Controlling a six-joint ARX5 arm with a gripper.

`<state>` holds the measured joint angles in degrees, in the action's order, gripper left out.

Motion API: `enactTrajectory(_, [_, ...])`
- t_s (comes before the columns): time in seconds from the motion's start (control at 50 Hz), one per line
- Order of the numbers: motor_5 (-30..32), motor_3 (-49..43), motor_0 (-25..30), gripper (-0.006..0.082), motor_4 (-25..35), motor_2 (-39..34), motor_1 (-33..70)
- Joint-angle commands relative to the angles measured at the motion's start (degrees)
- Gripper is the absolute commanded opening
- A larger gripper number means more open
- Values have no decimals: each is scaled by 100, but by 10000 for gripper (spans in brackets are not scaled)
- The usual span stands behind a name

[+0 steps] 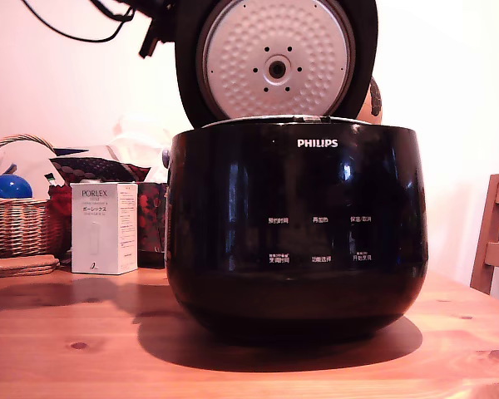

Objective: Close the rice cooker by pressing the lid down with medium force

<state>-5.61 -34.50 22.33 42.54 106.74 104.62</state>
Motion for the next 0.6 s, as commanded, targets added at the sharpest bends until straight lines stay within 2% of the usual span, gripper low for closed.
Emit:
enactTrajectory(0.0, [74, -59, 199, -24, 46, -153, -92])
enactTrajectory(0.24, [168, 101, 575, -24, -256, -391, -232])
enactTrajectory(0.58, [24, 811, 837, -24, -636, -1423, -732])
